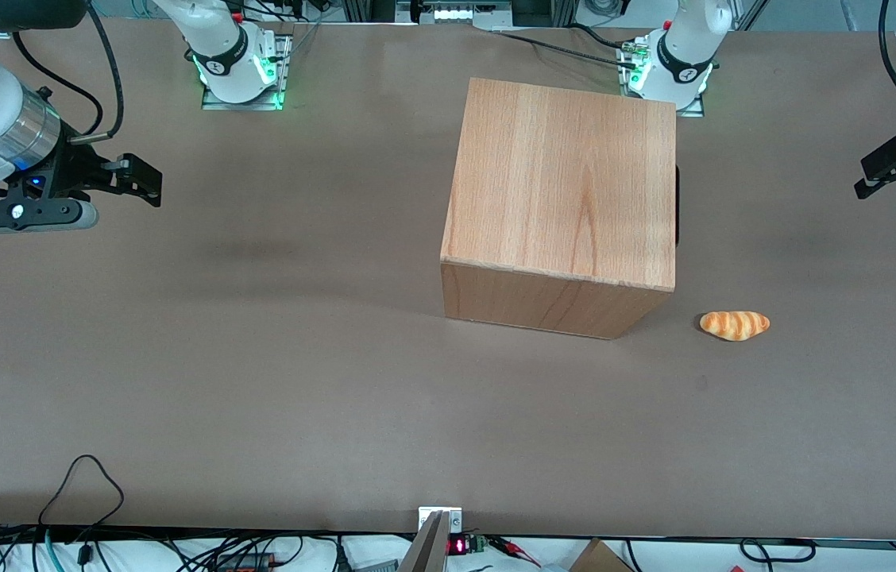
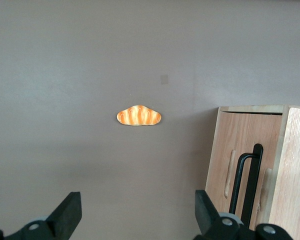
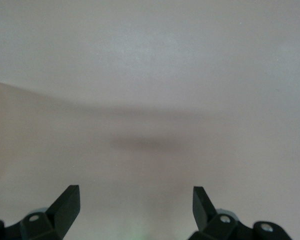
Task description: Open top drawer with left arm
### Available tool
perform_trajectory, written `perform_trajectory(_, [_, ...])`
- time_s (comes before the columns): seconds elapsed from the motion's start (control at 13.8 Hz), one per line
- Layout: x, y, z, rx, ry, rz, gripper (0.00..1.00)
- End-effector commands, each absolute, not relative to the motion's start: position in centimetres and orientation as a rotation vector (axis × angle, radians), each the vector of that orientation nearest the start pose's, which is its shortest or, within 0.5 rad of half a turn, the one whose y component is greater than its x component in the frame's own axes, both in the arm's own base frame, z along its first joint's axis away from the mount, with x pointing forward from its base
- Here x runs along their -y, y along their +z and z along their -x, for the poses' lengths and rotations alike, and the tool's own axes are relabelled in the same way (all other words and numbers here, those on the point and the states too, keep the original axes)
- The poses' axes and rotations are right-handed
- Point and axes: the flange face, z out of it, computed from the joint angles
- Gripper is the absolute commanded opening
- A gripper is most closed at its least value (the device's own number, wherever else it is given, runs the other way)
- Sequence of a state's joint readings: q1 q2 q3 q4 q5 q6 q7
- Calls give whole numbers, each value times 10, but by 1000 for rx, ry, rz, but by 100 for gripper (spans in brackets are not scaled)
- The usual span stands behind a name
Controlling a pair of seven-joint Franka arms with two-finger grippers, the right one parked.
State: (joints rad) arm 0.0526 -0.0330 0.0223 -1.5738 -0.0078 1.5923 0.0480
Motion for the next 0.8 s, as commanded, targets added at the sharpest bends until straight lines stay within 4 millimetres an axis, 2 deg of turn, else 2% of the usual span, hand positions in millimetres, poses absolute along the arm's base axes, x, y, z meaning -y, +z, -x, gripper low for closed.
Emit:
perform_trajectory(0.0, [-42,652,-539,13,-77,3124,100])
perform_trajectory(0.51, [-39,653,-538,8,-69,3132,100])
perform_trajectory(0.73, [-38,645,-538,12,-31,3139,100])
